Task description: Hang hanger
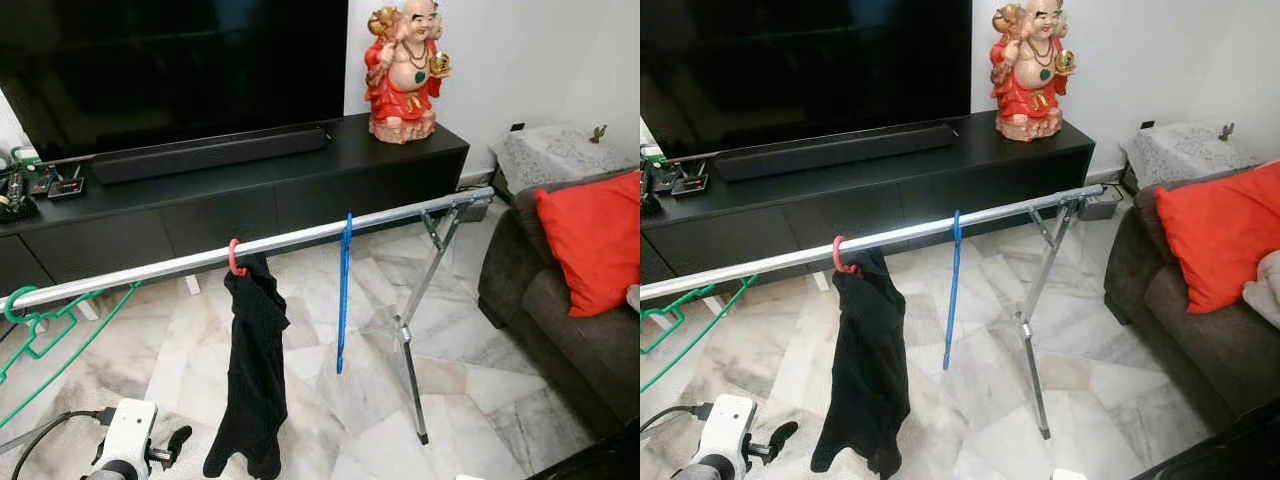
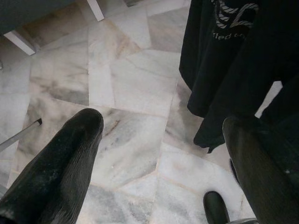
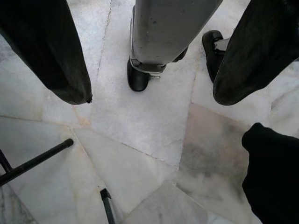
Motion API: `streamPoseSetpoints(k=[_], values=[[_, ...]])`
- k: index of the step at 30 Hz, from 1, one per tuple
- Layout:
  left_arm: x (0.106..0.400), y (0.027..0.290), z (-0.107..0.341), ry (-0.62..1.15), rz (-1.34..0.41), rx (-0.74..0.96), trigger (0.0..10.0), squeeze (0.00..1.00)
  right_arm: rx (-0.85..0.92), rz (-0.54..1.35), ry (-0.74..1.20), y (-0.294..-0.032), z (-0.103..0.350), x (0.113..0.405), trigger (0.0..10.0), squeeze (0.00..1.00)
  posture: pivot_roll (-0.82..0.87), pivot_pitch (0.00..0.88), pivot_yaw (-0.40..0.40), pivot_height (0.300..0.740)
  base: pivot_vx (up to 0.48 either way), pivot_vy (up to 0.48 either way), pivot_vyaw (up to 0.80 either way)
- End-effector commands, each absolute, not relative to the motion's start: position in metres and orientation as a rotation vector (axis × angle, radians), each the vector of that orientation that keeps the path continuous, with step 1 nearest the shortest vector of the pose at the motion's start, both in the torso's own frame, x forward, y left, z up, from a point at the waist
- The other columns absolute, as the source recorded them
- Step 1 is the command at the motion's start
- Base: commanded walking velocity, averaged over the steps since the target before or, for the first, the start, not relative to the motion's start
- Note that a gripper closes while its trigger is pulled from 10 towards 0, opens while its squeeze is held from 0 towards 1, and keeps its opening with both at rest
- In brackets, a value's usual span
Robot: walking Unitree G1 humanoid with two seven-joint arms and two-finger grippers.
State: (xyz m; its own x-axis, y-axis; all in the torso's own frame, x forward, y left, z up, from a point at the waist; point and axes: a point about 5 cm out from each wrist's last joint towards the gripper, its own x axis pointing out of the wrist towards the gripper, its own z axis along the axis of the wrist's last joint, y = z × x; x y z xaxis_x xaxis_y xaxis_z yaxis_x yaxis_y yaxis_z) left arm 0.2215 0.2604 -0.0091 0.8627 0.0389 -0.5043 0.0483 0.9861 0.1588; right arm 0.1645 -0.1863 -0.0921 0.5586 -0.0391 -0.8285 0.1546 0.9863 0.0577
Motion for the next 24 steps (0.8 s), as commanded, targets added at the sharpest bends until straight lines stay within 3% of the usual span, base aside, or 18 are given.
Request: streamPoseSetpoints(k=[1,20,24], values=[[0.221,0.264,-0.008,0.532,0.001,0.183,10.0,0.0,0.134,-0.114,0.988,-0.185,-0.094,0.16,10.0,0.0,0.05,0.01,0.041,0.74,0.0,0.0,0.0],[0.221,0.264,-0.008,0.532,0.001,0.183,10.0,0.0,0.134,-0.114,0.988,-0.185,-0.094,0.16,10.0,0.0,0.05,0.01,0.041,0.74,0.0,0.0,0.0],[0.193,0.245,-0.059,0.771,0.095,0.097,10.0,0.0,0.142,-0.12,0.98,-0.188,-0.092,0.164,10.0,0.0,0.04,0.042,0.035,0.74,0.0,0.0,0.0]])
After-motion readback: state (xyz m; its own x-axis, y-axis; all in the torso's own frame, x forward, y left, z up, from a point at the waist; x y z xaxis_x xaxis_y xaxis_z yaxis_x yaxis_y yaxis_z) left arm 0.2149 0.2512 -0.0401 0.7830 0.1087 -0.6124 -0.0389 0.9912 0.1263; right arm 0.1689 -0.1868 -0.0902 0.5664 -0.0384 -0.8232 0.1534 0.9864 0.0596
